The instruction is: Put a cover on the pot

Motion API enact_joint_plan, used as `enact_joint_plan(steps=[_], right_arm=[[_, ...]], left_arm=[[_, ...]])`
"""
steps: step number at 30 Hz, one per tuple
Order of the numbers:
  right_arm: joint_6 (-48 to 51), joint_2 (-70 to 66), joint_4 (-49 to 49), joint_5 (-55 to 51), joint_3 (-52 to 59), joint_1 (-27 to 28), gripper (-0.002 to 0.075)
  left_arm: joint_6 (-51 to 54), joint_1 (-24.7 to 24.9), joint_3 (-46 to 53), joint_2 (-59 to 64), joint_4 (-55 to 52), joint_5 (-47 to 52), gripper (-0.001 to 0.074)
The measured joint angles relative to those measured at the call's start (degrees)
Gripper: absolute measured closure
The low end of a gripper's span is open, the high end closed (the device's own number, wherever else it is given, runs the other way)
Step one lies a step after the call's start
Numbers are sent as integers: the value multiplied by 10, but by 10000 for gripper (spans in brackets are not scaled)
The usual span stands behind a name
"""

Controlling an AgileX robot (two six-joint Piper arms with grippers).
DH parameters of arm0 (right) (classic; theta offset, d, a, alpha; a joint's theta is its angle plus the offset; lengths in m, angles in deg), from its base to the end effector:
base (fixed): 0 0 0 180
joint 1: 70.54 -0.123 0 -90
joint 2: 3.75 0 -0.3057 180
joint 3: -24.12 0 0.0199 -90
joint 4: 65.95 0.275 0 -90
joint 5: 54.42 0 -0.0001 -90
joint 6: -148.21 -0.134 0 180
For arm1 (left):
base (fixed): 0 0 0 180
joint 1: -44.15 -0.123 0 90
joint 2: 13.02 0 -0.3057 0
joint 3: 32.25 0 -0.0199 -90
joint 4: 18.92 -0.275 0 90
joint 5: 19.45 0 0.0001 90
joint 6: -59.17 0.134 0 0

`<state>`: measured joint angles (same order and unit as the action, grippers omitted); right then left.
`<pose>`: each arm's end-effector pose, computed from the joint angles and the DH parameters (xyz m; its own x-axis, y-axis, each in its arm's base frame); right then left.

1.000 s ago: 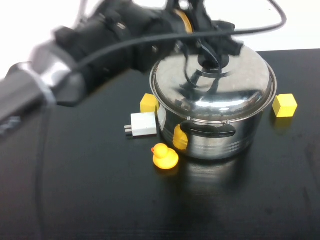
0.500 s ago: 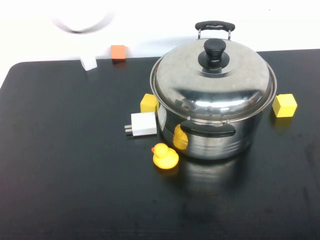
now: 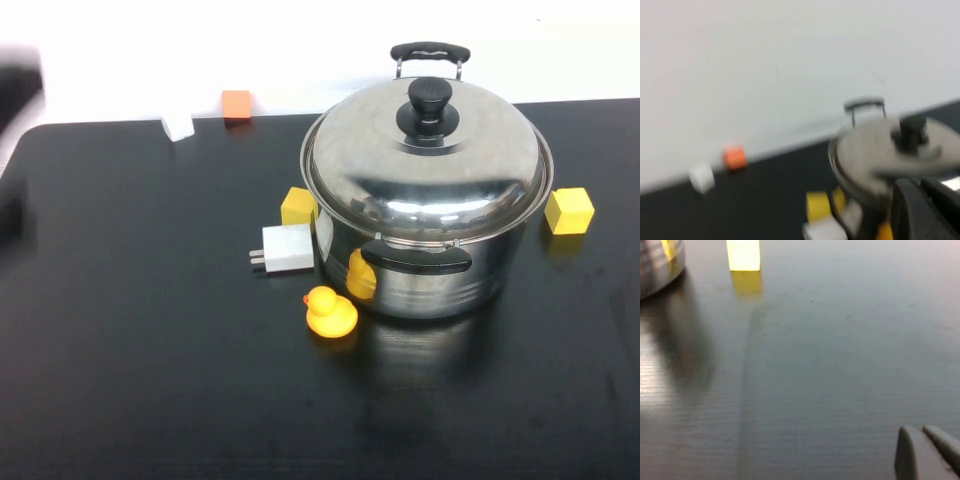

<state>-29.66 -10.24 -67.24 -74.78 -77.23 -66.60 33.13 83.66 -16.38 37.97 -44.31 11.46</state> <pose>0.0974 -0.0078 0.1648 -0.2705 -0.0398 -0.9619 0.0606 0.9965 -0.0582 0.1598 -0.0935 0.4748 -0.1013 -0.0021 -0.9949 0.4455 0.8940 -0.0473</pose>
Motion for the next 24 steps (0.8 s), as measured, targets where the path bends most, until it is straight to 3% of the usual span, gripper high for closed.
enact_joint_plan(steps=[5,11,24], right_arm=[[0,0,0,0,0,0,728],[0,0,0,0,0,0,728],[0,0,0,0,0,0,728]], left_arm=[[-60,0,201,-125,0,-64,735],[-70,0,343,-214,-1,-133,735],[-71,0,372,-241,-10,-151,735]])
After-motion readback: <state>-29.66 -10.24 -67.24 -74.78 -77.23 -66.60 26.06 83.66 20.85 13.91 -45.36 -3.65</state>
